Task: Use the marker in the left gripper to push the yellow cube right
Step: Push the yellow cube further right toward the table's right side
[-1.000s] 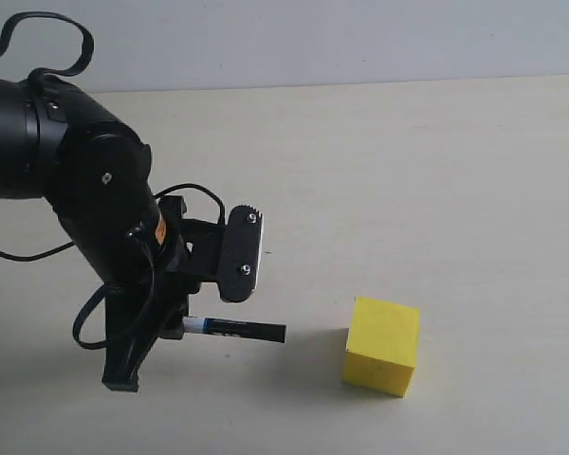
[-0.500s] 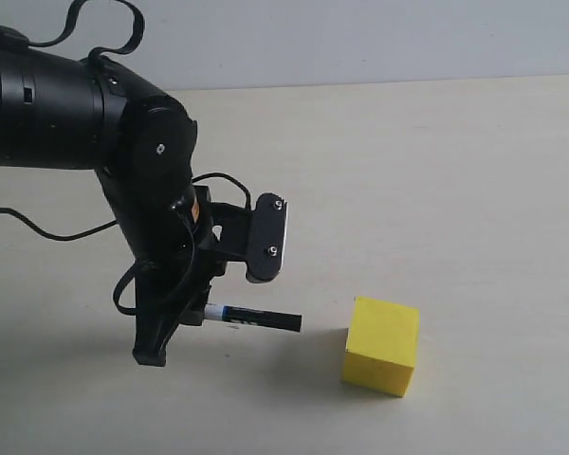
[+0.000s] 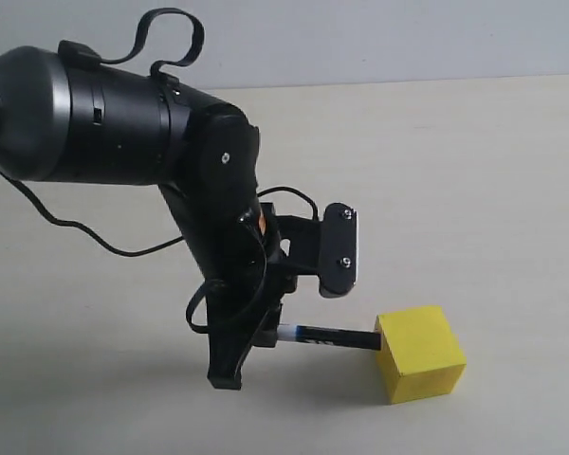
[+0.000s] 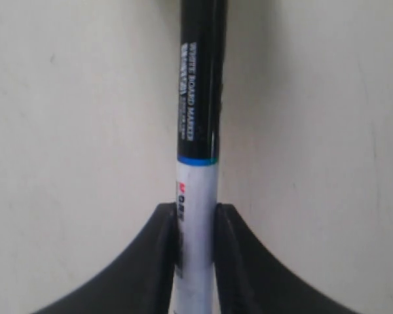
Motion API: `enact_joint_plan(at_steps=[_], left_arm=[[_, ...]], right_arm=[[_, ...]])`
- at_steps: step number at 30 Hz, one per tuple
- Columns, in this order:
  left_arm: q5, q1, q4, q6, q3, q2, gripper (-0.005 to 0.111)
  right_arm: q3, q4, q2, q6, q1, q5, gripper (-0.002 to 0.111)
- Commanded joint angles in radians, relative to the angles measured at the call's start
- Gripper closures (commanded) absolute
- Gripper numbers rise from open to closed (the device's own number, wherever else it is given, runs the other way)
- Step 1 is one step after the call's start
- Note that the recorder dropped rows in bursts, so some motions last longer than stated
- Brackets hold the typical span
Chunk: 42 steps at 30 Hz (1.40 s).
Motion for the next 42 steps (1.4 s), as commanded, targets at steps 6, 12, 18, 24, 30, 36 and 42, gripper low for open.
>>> enact_joint_plan(at_steps=[6,12,18,24,30,36,42], left_arm=[[0.170,0.038,0.067,-0.138,-0.006,-0.005,0.107],[0.181,0.038,0.067,-0.200,-0.006,-0.005,0.107],[0.153,0.014,0.083,-0.214,-0.006,-0.005,0.107],[0.084,-0.061,0.168,-0.302,-0.006,-0.005,0.107],[0.084,-0.064,0.188,-0.351,-0.006,-0.005,0.107],[0.031,-0.092,0.188,-0.371,-0.006,-0.003,0.107],[-0.094,-0.123,0.154,-0.372,-0.016,-0.001,0.107]], right_arm=[[0.005,-0.001,-0.007,-0.006,-0.007,-0.002,0.108],[0.005,-0.001,-0.007,-0.006,-0.007,-0.005,0.108],[0.005,-0.001,-0.007,-0.006,-0.007,-0.005,0.108],[0.005,-0.003,-0.007,-0.006,-0.007,-0.005,0.108],[0.005,-0.003,-0.007,-0.006,-0.007,-0.005,0.108],[0.005,-0.003,-0.007,-0.006,-0.007,-0.005,0.108],[0.005,-0.003,-0.007,-0.006,-0.007,-0.005,0.108]])
